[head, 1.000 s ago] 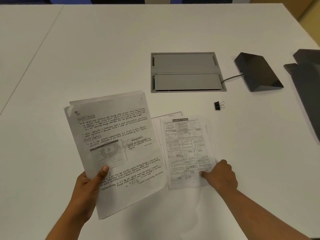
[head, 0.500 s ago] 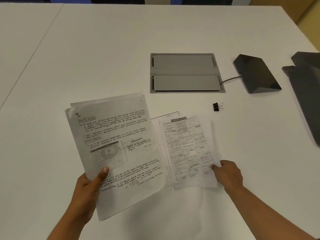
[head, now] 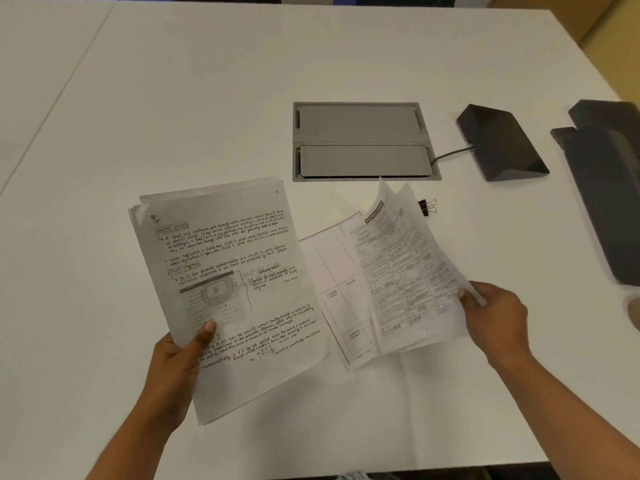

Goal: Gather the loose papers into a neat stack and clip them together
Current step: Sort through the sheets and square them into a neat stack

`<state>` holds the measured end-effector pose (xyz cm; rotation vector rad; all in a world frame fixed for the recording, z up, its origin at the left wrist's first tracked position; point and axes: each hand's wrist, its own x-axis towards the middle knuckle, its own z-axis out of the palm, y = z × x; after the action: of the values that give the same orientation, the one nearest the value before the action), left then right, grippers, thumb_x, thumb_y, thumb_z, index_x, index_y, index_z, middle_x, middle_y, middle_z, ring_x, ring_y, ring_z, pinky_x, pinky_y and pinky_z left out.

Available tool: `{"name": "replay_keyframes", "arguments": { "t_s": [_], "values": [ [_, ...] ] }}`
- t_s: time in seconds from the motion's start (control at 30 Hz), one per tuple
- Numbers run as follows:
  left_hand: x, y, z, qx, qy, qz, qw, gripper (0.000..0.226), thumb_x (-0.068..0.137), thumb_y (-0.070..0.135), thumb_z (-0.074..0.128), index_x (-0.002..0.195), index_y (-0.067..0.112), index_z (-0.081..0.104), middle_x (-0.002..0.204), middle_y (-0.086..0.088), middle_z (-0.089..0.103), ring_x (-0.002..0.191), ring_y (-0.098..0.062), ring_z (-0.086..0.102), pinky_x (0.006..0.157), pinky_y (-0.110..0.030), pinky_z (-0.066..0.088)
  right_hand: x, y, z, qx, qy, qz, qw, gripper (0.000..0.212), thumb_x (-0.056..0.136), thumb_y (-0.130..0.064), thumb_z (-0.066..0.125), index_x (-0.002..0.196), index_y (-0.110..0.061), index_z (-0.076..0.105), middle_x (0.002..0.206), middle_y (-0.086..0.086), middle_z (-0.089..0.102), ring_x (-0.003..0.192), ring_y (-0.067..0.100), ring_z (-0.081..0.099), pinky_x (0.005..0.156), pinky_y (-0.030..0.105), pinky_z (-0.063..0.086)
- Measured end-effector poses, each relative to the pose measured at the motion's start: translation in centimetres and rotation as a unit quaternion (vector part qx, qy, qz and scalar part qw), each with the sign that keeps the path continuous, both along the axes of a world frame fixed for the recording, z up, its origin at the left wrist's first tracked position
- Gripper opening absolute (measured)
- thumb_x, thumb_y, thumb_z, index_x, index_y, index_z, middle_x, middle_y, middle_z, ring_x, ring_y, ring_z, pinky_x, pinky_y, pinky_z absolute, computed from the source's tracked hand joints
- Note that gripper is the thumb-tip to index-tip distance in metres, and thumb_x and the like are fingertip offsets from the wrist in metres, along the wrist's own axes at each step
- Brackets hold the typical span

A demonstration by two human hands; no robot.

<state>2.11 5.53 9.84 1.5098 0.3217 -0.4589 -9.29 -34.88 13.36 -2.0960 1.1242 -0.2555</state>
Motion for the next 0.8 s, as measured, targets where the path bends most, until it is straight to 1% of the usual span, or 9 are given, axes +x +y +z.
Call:
{"name": "replay_keyframes", "arguments": {
  "t_s": [0.03,0.13,0.2,0.3,0.37,0.43,0.6,0.73,0.8],
  "values": [
    [0.0,-0.2,0.1,0.004,0.006,0.002,1.0,0.048,0.079,0.034,0.068,0.12,0.01,0.065,0.104,-0.013,0.078,0.096,-0.04,0.073,0.083,-0.05,0.057,-0.1,-0.1,0.1,0.011,-0.009,-0.006,1.0,0.024,0.094,-0.016,0.061,0.114,-0.01,0.072,0.1,0.006,0.074,0.093,0.026,0.069,0.081,0.027,0.049],
    [-0.1,-0.6,0.1,0.01,0.003,-0.002,1.0,0.043,0.08,0.032,0.067,0.118,0.011,0.066,0.102,-0.011,0.079,0.092,-0.036,0.075,0.082,-0.049,0.059,0.3,-0.3,0.7,0.018,-0.044,-0.019,0.999,0.025,0.093,-0.017,0.062,0.116,-0.011,0.071,0.1,0.0,0.07,0.09,0.019,0.066,0.08,0.024,0.047],
    [-0.2,-0.7,0.0,0.007,0.002,-0.007,1.0,0.042,0.081,0.033,0.071,0.118,0.013,0.066,0.102,-0.01,0.079,0.091,-0.034,0.075,0.077,-0.046,0.06,0.4,-0.5,0.2,0.018,-0.008,-0.015,1.0,0.027,0.091,-0.017,0.065,0.118,-0.012,0.07,0.102,0.004,0.073,0.088,0.021,0.066,0.079,0.025,0.048],
    [-0.3,-1.0,0.2,0.009,-0.003,-0.01,1.0,0.051,0.075,0.042,0.078,0.116,0.014,0.067,0.1,-0.008,0.08,0.088,-0.03,0.077,0.066,-0.037,0.063,0.2,-1.1,-0.7,0.039,0.063,-0.009,0.997,0.029,0.087,-0.014,0.069,0.116,-0.012,0.071,0.106,0.01,0.074,0.086,0.028,0.065,0.075,0.029,0.047],
    [-0.5,-1.1,0.3,0.008,-0.002,-0.011,1.0,0.038,0.083,0.034,0.075,0.114,0.013,0.067,0.096,-0.006,0.08,0.084,-0.026,0.077,0.063,-0.032,0.062,-0.1,-1.5,-0.7,0.053,0.078,-0.02,0.995,0.027,0.087,-0.013,0.069,0.113,-0.012,0.072,0.105,0.011,0.074,0.083,0.028,0.064,0.072,0.03,0.047],
    [-0.4,-1.1,0.4,0.01,0.002,-0.011,1.0,0.028,0.09,0.024,0.064,0.115,0.012,0.067,0.096,-0.006,0.08,0.084,-0.026,0.077,0.063,-0.032,0.063,-0.6,-1.9,-0.3,0.033,0.075,-0.03,0.996,0.023,0.089,-0.013,0.064,0.11,-0.013,0.073,0.103,0.012,0.074,0.082,0.027,0.062,0.072,0.03,0.047],
    [-0.5,-0.8,0.3,0.013,0.007,-0.003,1.0,0.033,0.086,0.029,0.07,0.115,0.014,0.067,0.098,-0.007,0.08,0.087,-0.03,0.077,0.065,-0.034,0.063,-2.0,-2.6,1.2,0.01,0.034,-0.068,0.997,0.022,0.091,-0.013,0.062,0.11,-0.01,0.072,0.104,0.015,0.072,0.089,0.028,0.062,0.085,0.037,0.051],
    [-0.6,-0.9,0.1,0.021,0.015,-0.002,1.0,0.024,0.091,0.023,0.062,0.113,0.014,0.067,0.096,-0.007,0.08,0.085,-0.029,0.077,0.064,-0.035,0.062,-3.3,-3.1,2.9,0.072,-0.044,-0.127,0.988,0.023,0.091,-0.01,0.064,0.113,-0.007,0.07,0.106,0.016,0.07,0.09,0.029,0.062,0.079,0.033,0.046],
    [-0.7,-1.1,0.1,0.02,0.019,-0.005,1.0,0.021,0.093,0.021,0.061,0.112,0.014,0.068,0.094,-0.006,0.08,0.083,-0.028,0.077,0.062,-0.032,0.062,-3.8,-3.1,4.0,0.121,-0.104,-0.138,0.977,0.028,0.087,-0.016,0.07,0.114,-0.009,0.069,0.108,0.014,0.069,0.097,0.034,0.065,0.074,0.033,0.055]
  ]
}}
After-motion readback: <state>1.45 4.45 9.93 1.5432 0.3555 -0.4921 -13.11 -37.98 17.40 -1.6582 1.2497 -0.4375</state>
